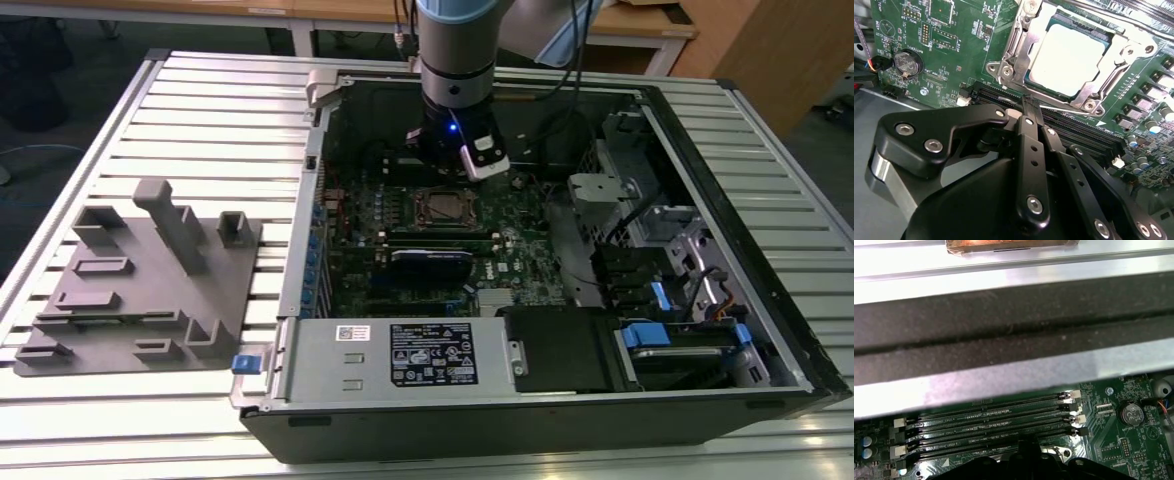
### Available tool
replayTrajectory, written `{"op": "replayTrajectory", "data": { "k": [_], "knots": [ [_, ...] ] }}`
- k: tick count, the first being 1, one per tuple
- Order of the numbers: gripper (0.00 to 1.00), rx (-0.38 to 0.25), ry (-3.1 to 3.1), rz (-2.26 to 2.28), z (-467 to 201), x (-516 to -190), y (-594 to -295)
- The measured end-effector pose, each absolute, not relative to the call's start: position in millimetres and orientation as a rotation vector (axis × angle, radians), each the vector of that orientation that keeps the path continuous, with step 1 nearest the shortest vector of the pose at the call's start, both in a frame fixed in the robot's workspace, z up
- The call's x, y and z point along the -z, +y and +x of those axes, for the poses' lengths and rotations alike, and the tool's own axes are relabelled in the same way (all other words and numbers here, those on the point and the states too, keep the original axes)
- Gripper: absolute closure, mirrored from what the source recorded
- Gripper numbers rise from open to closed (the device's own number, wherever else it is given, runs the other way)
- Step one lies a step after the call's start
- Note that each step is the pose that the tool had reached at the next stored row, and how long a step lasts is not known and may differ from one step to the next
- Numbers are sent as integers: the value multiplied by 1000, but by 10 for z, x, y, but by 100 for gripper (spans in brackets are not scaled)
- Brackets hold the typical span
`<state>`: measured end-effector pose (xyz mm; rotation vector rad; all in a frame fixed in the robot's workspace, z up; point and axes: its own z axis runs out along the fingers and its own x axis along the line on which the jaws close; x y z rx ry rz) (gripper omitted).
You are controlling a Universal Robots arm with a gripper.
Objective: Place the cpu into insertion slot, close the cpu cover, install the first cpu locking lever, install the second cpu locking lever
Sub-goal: 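Install the first cpu locking lever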
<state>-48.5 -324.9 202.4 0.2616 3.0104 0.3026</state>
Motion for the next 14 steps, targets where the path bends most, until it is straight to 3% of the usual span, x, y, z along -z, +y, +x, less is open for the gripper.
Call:
{"op": "replayTrajectory", "data": {
  "k": [14],
  "knots": [
    [89,-302,3009,272,-486,-2024,-3227]
  ]
}}
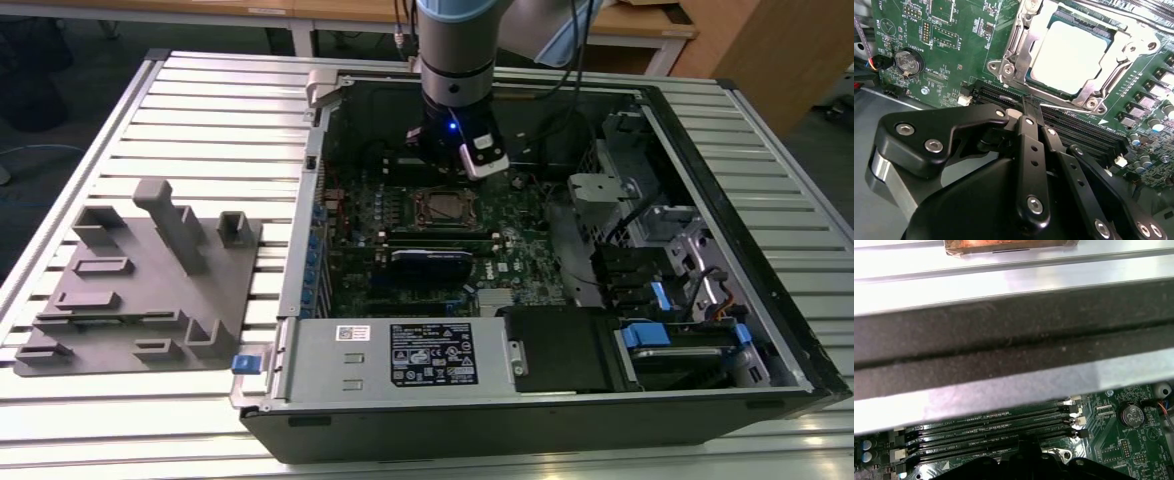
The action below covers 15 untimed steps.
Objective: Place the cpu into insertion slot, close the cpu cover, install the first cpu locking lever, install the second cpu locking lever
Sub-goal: 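Install the first cpu locking lever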
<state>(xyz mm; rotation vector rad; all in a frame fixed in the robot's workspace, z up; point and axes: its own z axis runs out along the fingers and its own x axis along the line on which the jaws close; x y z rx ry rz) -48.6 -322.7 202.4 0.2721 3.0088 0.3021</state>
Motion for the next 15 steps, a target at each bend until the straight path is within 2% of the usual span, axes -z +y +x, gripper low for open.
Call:
{"op": "replayTrajectory", "data": {
  "k": [15],
  "knots": [
    [89,-302,3007,280,-483,-2023,-3208]
  ]
}}
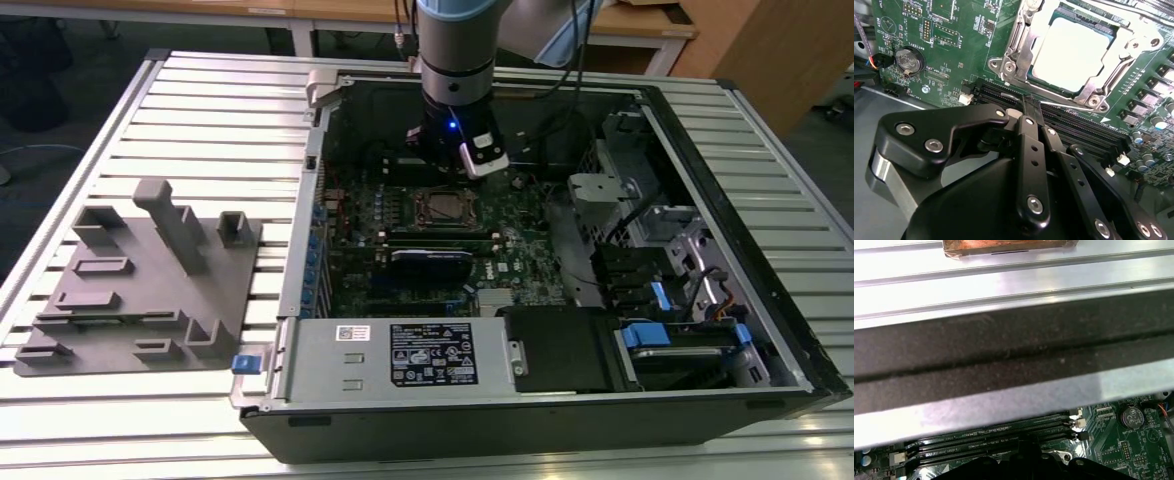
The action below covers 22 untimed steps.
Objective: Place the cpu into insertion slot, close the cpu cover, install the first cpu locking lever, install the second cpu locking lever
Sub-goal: 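Install the first cpu locking lever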
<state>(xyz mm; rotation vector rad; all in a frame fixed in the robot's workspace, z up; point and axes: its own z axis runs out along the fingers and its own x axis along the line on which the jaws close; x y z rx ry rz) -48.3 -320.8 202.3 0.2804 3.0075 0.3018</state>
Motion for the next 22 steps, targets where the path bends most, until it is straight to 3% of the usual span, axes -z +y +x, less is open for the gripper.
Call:
{"op": "replayTrajectory", "data": {
  "k": [22],
  "knots": [
    [89,-298,3001,323,-479,-1996,-3206]
  ]
}}
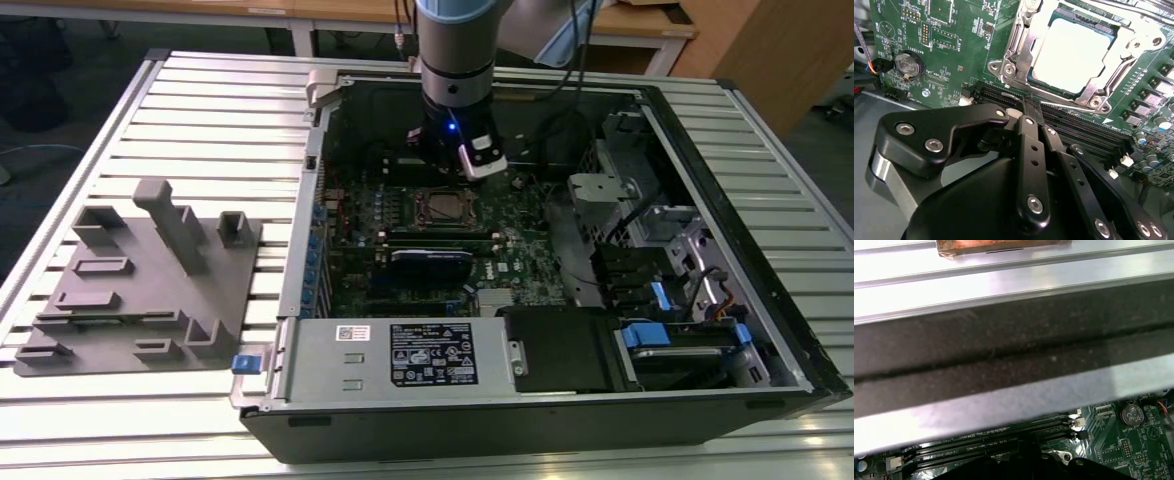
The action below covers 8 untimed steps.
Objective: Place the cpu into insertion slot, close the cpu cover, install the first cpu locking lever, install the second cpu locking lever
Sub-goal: 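Install the first cpu locking lever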
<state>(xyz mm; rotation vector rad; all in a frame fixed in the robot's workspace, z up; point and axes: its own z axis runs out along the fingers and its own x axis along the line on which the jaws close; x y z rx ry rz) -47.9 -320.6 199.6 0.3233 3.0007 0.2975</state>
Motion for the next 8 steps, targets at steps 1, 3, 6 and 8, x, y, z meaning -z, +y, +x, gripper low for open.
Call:
{"op": "replayTrajectory", "data": {
  "k": [1,3,6,8],
  "knots": [
    [89,-297,2999,331,-479,-1995,-3205],
    [89,-296,2997,342,-479,-1994,-3199],
    [89,-296,2997,347,-479,-1994,-3176],
    [89,-296,2996,349,-479,-1993,-3164]
  ]
}}
